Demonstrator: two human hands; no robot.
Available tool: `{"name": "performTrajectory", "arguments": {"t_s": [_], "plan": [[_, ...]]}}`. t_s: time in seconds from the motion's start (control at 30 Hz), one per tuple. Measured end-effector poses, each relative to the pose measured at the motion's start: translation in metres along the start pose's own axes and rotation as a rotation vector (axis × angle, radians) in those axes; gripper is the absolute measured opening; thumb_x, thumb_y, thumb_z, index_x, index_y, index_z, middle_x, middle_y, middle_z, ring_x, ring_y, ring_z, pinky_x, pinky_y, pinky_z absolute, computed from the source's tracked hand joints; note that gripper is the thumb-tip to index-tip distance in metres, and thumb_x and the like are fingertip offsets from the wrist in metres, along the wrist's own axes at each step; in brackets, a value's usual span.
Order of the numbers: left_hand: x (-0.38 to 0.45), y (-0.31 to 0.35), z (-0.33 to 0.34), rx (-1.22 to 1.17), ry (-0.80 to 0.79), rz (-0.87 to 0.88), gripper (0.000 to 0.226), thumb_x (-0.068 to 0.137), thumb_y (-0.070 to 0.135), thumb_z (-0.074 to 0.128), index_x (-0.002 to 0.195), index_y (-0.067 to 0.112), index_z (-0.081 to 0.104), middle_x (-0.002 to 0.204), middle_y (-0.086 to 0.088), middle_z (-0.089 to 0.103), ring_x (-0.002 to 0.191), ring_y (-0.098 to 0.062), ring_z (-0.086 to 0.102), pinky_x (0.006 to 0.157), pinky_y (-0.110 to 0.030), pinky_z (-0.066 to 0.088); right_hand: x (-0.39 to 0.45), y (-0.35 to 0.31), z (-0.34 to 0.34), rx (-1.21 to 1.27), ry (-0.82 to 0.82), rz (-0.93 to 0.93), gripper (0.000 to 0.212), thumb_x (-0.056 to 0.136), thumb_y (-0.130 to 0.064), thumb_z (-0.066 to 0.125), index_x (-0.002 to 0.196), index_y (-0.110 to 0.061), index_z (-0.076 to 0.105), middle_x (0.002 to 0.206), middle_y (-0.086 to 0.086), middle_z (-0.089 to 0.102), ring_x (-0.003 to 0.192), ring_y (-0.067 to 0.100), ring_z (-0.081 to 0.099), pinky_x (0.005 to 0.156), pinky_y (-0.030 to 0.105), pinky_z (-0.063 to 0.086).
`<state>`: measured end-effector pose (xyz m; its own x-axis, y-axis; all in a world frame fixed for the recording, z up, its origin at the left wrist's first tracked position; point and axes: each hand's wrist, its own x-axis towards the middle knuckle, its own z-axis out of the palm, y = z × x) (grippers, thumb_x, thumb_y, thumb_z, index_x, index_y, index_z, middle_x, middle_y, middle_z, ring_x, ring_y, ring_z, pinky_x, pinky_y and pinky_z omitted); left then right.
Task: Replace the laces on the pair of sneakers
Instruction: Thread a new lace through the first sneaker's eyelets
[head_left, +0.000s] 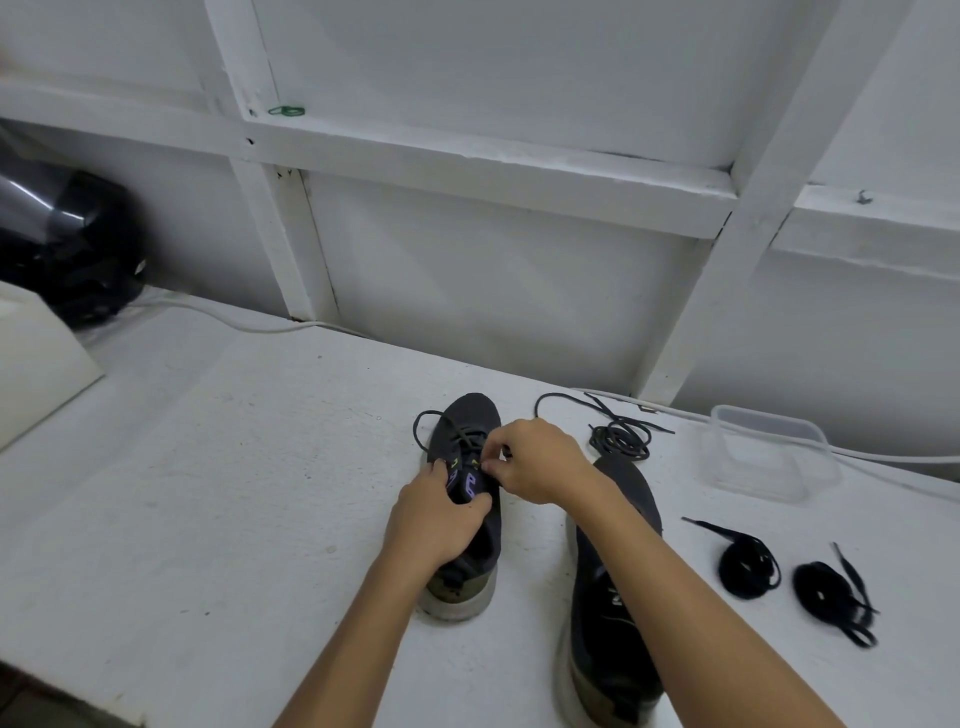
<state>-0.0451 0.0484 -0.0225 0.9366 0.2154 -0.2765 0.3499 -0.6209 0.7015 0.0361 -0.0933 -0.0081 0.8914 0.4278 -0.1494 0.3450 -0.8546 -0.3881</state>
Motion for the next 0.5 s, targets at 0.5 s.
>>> {"name": "performTrajectory", "arguments": {"t_s": [0.5], "plan": [[0.002, -0.005, 0.002, -0.032, -0.004, 0.003, 0.043, 0.087, 0.044, 0.065, 0.123, 0.022, 0.058, 0.115, 0.001, 0.063, 0.103, -0.020, 0.059, 0.086, -0.030, 0.050, -0.005, 0.009, -0.045, 1.121, 0.225, 0.174, 0.019, 0.088, -0.027, 0.043, 0.089, -0.014, 0.056, 0.093, -0.006, 0.074, 0.058, 0.010, 0.044, 0.053, 0.024, 0.035]]}}
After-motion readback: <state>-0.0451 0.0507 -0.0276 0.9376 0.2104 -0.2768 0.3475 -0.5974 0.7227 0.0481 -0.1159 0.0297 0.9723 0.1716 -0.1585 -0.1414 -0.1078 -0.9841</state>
